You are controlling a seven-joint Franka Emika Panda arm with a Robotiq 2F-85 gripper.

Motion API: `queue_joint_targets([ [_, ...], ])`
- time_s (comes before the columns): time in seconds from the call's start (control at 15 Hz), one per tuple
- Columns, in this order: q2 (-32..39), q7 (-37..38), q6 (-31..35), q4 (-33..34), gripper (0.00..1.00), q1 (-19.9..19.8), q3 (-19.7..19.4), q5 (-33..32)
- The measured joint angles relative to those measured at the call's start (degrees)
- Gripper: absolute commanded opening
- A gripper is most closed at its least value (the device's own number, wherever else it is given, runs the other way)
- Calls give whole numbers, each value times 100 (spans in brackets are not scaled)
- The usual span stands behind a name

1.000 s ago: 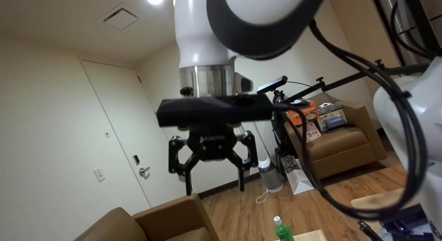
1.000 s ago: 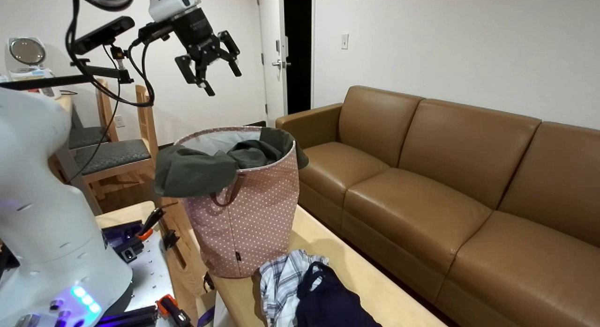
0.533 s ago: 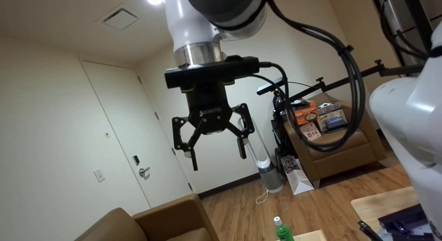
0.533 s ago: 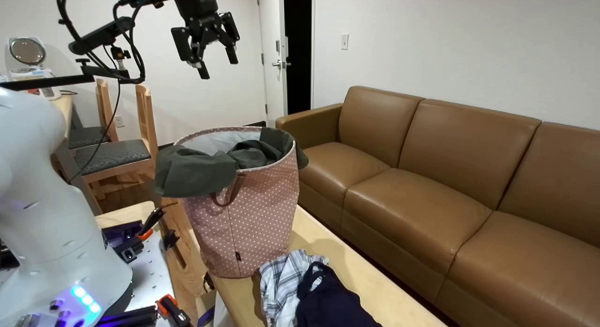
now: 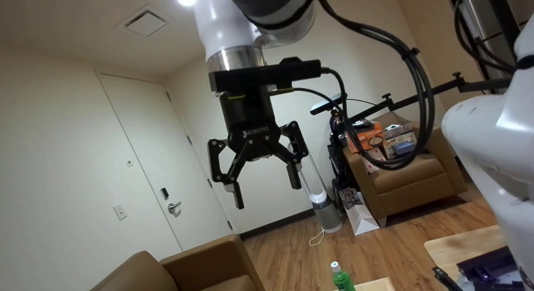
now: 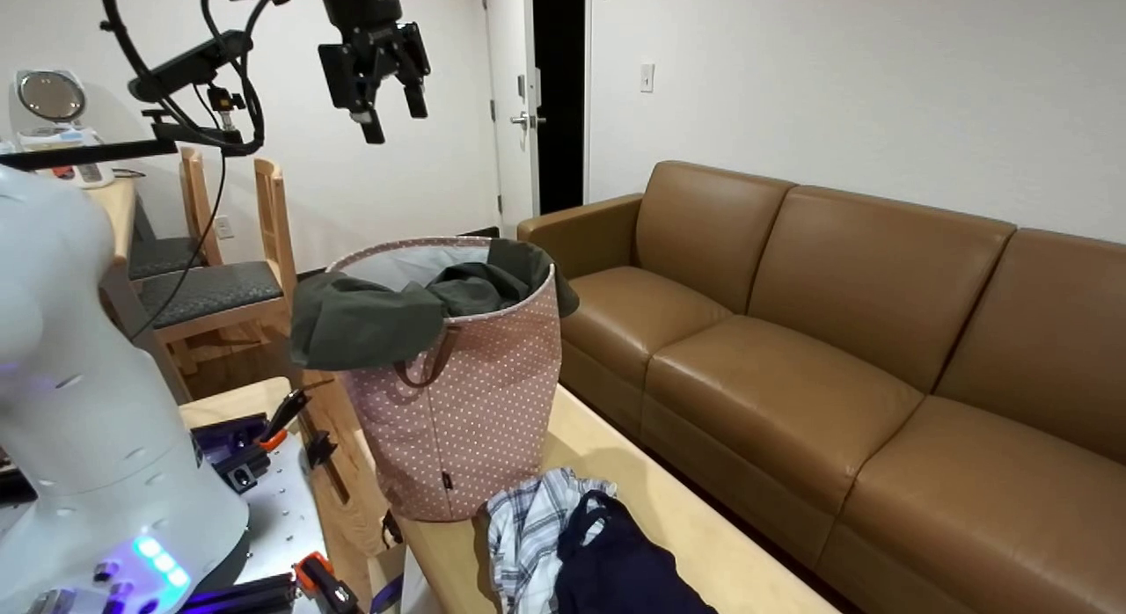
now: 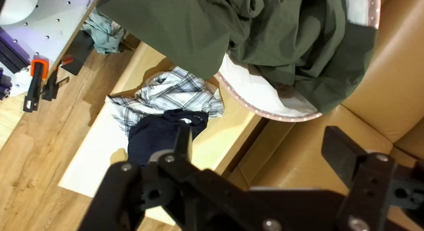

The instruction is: Pick the cloth and put it in the bag

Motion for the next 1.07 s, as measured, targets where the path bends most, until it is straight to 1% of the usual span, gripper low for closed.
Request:
queue_joint_targets([
  [0.13,199,-537,-1,10,100,105,-161,10],
  [0.2,325,-693,-104,23,100,119,-196,11],
  [0.4,634,-836,-236,102,100,119,-205,11],
  [0.53,662,-865,-207,107,100,109,-196,-1],
  [0.67,698,-1424,-194,106,100,115,-214,-120],
  [0.73,768,-1789,-186,103,100,110,-284,-159],
  [0.93,1142,-3053,-103,77,100,87,-691,-195],
  [1.0,1296,-3368,-137,79,100,84,-789,-224],
  [1.07,1450,-3383,-159,93,100,47,-809,-287],
])
